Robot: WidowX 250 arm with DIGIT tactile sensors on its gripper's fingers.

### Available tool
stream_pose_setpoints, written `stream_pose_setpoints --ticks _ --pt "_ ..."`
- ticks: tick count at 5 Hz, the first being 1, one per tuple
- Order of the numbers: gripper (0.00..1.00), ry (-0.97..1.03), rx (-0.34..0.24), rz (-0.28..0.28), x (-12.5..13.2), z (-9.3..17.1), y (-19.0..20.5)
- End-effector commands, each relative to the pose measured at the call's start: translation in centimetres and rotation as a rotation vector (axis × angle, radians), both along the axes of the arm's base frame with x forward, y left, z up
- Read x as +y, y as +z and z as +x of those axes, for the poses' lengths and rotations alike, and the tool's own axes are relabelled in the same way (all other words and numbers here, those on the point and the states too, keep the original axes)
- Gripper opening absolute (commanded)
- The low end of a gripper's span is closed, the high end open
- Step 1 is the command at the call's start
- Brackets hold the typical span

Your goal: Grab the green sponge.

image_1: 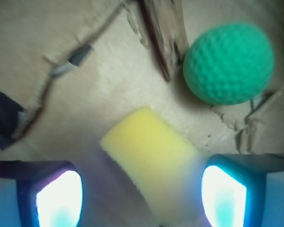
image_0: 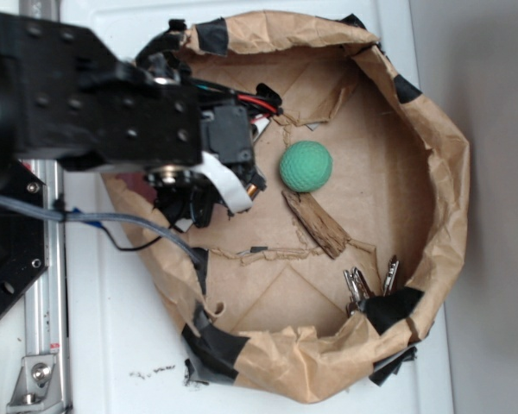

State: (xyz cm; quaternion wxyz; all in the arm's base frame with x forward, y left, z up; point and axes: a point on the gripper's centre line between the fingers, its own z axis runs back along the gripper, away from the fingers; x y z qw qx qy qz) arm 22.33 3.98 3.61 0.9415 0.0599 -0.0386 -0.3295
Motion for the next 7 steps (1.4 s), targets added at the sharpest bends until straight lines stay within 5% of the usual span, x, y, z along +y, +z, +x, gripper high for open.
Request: stream_pose_setpoints --ticks 1,2,3,4,5,7 --pt "0.92 -0.023 0.06 -0.005 0.2 1.5 -3.7" --pt "0.0 -0.045 0.075 -0.03 0.3 1.4 -2.6" --pt "0.0 -0.047 0.065 -0.118 0.3 1.5 0.9" --pt "0.0 -0.004 0.036 -0.133 0.1 2.4 5.8" --pt "0.0 0.092 0.051 -0.11 -1.0 3.6 7.7" --pt "0.0 0.403 0.038 -0.161 -3.9 4.8 8.9"
